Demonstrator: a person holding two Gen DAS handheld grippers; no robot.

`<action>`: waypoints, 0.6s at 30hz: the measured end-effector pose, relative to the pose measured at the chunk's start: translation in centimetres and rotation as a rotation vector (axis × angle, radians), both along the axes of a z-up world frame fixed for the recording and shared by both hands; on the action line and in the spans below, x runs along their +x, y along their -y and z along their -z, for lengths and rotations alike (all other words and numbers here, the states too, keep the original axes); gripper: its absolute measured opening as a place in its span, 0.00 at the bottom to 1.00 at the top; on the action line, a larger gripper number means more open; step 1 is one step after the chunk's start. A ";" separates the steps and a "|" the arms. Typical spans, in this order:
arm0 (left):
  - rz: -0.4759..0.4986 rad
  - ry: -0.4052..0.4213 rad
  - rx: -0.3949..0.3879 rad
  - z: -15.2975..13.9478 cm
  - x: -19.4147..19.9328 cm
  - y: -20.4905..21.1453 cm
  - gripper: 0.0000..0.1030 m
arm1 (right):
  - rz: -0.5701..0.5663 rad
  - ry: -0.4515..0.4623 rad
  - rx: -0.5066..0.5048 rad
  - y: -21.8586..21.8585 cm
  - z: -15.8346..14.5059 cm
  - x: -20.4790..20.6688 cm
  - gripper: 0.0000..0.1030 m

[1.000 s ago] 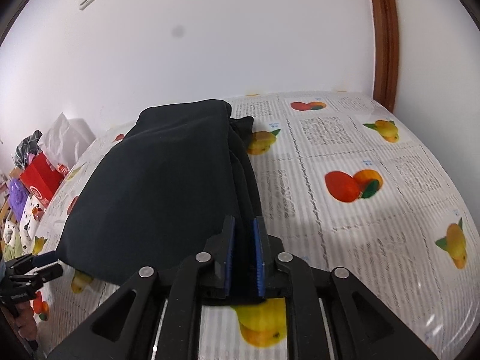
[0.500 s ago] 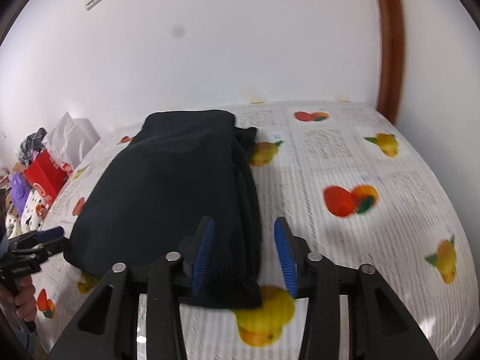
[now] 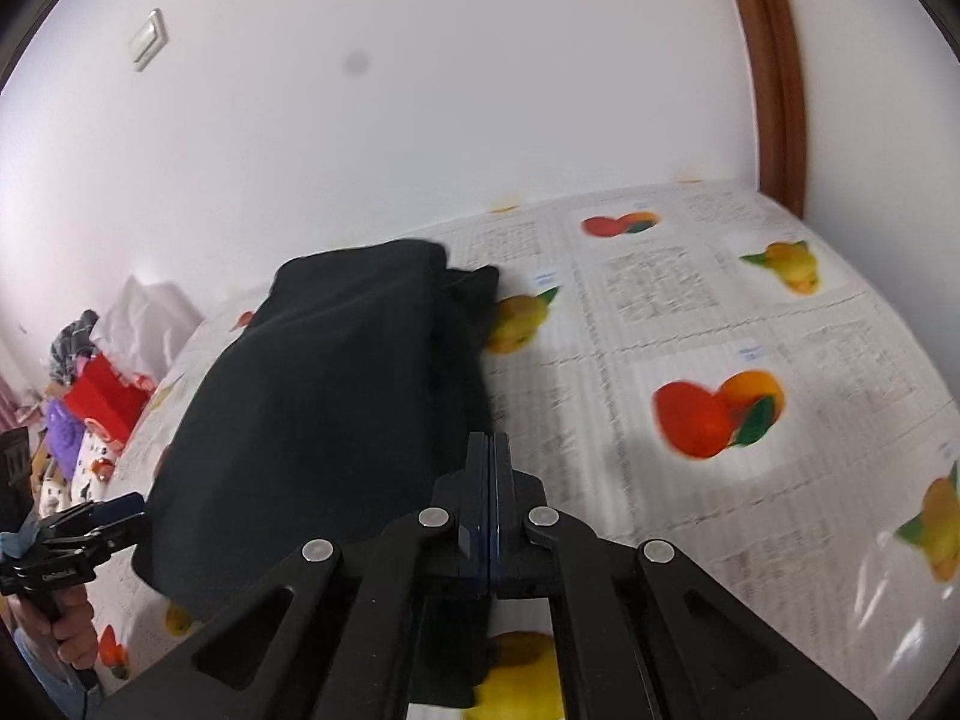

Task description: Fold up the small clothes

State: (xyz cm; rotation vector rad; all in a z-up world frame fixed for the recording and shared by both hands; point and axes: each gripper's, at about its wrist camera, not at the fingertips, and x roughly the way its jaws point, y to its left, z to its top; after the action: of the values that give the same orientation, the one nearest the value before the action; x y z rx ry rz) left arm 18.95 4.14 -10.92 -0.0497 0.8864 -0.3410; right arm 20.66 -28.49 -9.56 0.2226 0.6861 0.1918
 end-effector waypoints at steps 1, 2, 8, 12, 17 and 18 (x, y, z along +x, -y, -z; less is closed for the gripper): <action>-0.001 0.004 0.001 -0.1 0.2 0.0 0.61 | 0.001 0.002 0.008 0.3 -0.4 0.3 0.01; -0.001 0.006 0.003 -0.1 0.3 0.0 0.61 | 0.002 0.002 0.007 0.3 -0.6 0.6 0.04; -0.010 0.019 0.035 -0.3 1.4 0.1 0.64 | -0.070 -0.040 -0.060 -2.5 -1.9 4.2 0.22; -0.011 0.018 0.041 -0.1 1.8 0.2 0.66 | -0.119 -0.099 -0.067 -4.8 -0.6 6.0 0.38; -0.007 0.017 0.044 0.0 1.9 0.3 0.66 | -0.107 -0.100 -0.036 -4.9 0.3 6.8 0.03; -0.005 0.019 0.045 0.0 1.8 0.3 0.66 | -0.097 -0.078 -0.030 -4.6 0.1 6.6 0.03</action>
State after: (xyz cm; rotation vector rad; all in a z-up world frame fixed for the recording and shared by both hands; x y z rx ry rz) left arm 20.80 3.89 -10.90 -0.0072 0.8749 -0.3159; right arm 27.28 -23.92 -9.69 0.1688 0.7780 0.2662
